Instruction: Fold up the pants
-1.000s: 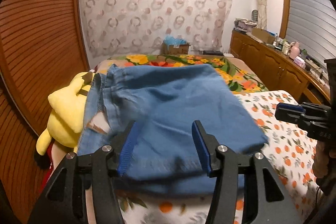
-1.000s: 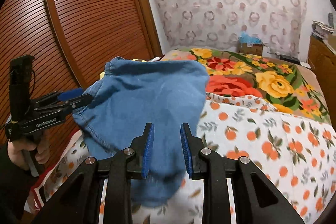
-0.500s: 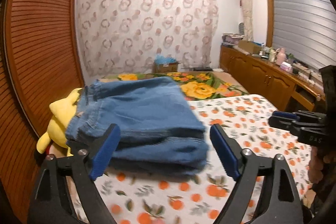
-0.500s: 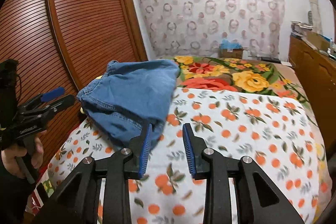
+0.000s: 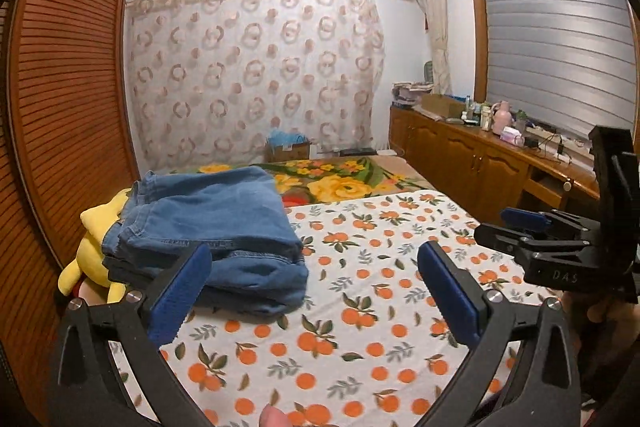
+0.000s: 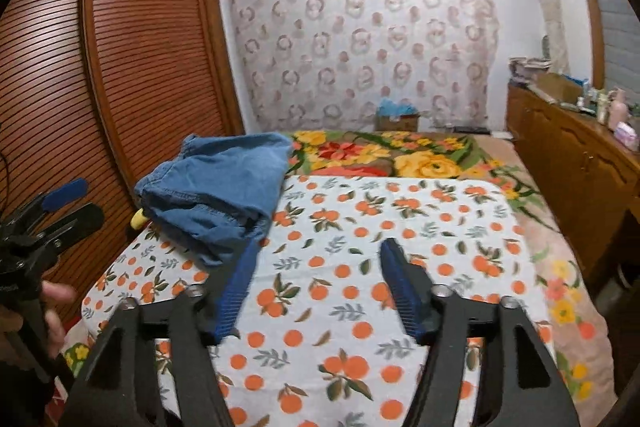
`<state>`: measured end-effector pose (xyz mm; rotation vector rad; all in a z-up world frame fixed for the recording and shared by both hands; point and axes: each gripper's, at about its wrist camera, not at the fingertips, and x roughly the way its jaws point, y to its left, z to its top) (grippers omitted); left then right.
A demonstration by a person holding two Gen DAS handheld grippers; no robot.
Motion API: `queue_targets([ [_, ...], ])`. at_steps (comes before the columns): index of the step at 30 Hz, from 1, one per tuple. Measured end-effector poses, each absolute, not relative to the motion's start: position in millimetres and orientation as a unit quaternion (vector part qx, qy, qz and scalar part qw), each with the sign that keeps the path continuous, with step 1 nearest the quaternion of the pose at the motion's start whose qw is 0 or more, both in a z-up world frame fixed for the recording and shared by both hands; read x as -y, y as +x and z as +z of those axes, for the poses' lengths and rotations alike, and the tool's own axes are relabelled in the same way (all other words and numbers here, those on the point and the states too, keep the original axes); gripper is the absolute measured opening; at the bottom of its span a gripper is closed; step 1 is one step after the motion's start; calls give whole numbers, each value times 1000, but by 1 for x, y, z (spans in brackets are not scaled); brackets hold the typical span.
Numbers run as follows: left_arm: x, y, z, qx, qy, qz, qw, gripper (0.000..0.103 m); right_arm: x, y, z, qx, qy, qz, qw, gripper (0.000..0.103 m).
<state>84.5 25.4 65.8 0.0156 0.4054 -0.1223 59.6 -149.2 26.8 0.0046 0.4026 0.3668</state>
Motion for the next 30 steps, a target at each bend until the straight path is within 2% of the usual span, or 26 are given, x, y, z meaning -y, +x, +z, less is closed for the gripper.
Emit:
queue_targets([
  [5, -14, 67, 67, -199, 4, -48, 979, 103, 149, 28, 30, -182, -4, 159, 970, 88],
  [18, 4, 41, 65, -203, 12, -37, 978, 103, 135, -25, 30, -156, -11, 147, 977, 89],
  [30, -3, 12, 64, -197, 4, -34, 980, 103, 145, -40, 21, -145, -13, 140, 979, 89],
])
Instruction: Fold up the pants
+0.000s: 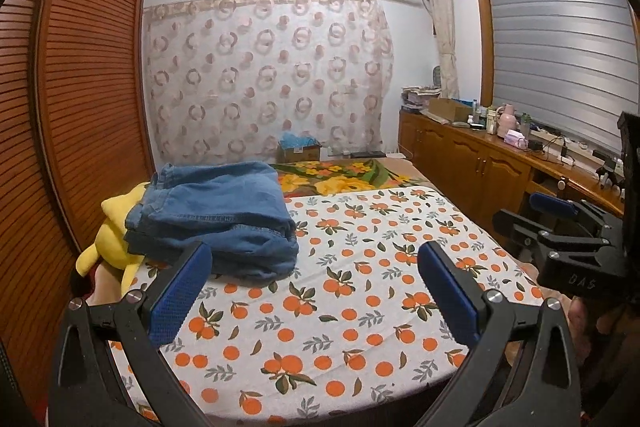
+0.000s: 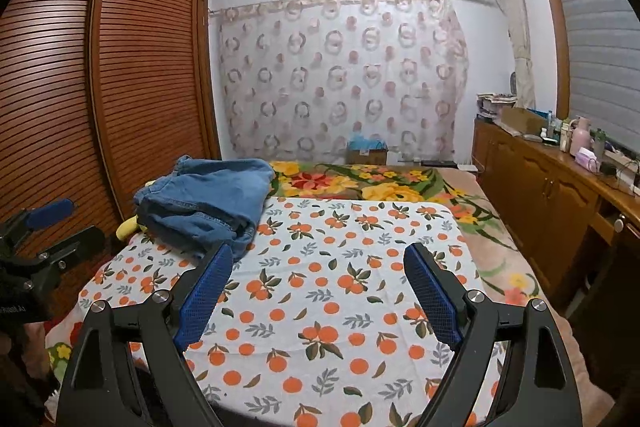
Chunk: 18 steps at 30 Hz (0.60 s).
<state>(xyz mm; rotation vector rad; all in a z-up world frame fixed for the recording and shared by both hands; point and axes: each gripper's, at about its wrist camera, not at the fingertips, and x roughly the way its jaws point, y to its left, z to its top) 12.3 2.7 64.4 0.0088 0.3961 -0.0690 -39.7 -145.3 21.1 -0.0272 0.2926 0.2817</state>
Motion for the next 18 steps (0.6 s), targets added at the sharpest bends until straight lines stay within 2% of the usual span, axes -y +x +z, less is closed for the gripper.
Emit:
queue_targets([
  [18, -22, 8, 42, -215, -2, -19, 977, 103, 154, -40, 11, -157, -9, 141, 977, 89],
])
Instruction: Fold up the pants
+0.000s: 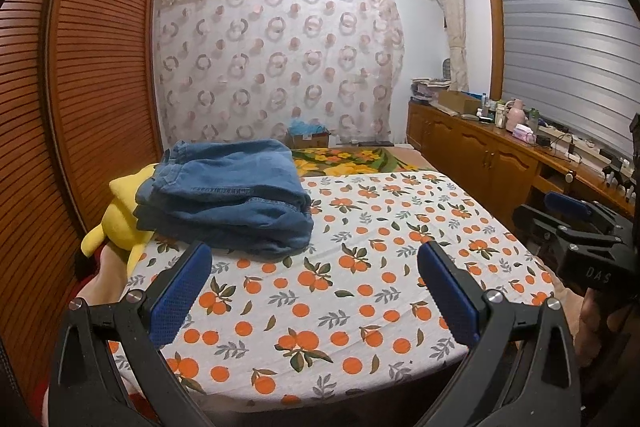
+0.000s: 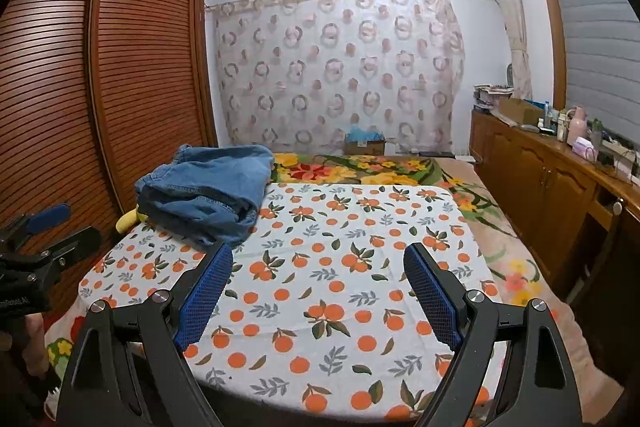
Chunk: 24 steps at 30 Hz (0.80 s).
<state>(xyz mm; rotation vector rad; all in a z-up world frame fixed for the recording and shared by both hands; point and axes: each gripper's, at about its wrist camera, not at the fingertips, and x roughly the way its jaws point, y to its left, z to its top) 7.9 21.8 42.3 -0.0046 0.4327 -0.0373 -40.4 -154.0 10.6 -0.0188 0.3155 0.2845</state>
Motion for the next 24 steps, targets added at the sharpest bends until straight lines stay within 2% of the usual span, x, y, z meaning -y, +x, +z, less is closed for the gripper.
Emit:
queue_targets([
  [24, -20, 3, 43, -209, -4, -17, 978, 103, 150, -46, 9, -149, -10, 149, 978, 89],
])
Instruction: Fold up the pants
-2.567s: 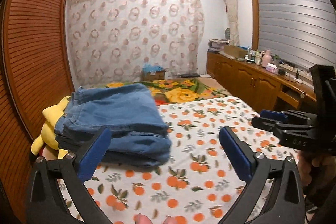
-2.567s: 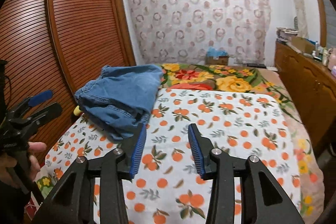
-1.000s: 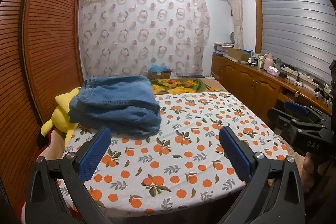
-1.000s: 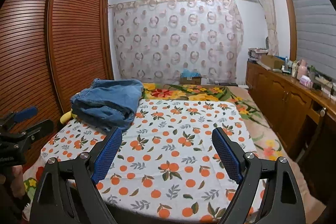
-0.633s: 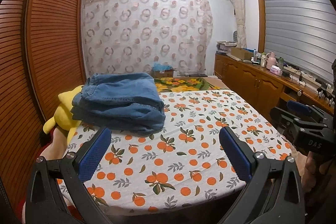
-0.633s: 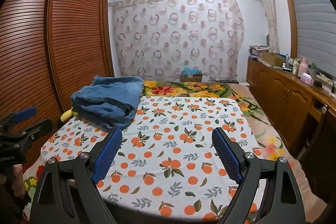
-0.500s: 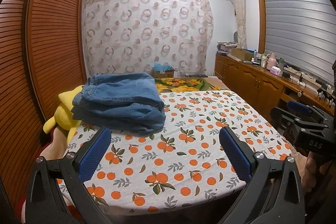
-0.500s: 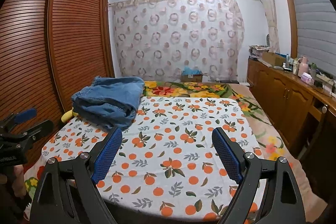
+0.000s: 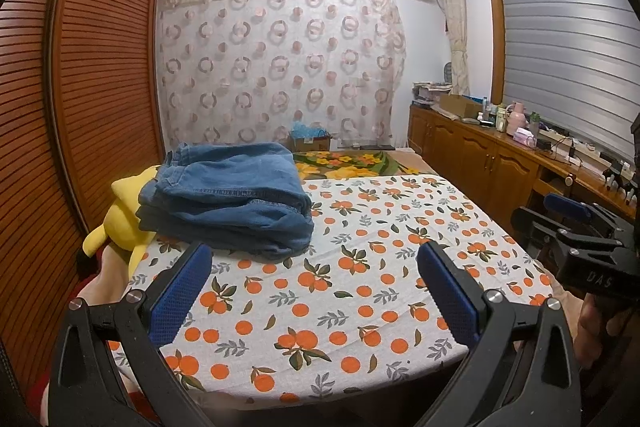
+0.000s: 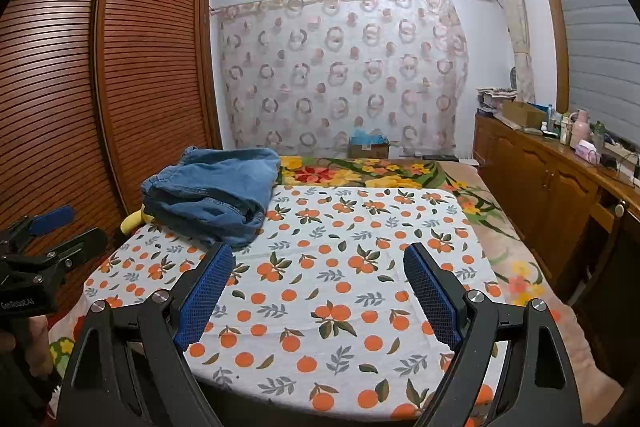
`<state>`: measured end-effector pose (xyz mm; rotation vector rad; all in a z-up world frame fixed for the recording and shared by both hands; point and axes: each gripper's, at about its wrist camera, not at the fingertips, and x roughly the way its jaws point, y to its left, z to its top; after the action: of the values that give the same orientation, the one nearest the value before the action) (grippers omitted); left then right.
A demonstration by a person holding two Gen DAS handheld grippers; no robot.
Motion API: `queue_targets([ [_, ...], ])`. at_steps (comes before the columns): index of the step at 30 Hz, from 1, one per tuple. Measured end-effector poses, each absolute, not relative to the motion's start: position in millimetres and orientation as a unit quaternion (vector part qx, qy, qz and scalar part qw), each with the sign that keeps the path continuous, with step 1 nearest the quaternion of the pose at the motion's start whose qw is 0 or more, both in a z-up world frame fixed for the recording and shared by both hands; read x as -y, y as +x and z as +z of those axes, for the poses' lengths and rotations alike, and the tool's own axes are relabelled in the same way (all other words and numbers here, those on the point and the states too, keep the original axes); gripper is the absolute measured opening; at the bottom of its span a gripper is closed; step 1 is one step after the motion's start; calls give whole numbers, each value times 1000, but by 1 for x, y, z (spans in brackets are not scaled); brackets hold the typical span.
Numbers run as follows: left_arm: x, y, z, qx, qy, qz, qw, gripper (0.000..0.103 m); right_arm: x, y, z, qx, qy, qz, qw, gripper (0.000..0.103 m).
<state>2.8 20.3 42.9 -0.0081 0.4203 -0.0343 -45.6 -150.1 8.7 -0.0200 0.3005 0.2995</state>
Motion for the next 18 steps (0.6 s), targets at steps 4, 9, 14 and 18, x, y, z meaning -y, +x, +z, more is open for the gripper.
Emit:
queue_targets([
  [4, -19, 1, 43, -208, -3, -17, 978, 103, 149, -45, 9, -149, -10, 150, 977, 89],
  [9, -18, 1, 43, -207, -3, -17, 978, 103, 148, -45, 8, -148, -10, 150, 977, 89],
  [14, -17, 1, 43, -207, -2, -17, 978, 103, 147, -45, 8, -148, -10, 150, 977, 89],
  [18, -17, 1, 43, -207, -3, -17, 978, 103, 148, -45, 8, -148, -10, 150, 977, 89],
])
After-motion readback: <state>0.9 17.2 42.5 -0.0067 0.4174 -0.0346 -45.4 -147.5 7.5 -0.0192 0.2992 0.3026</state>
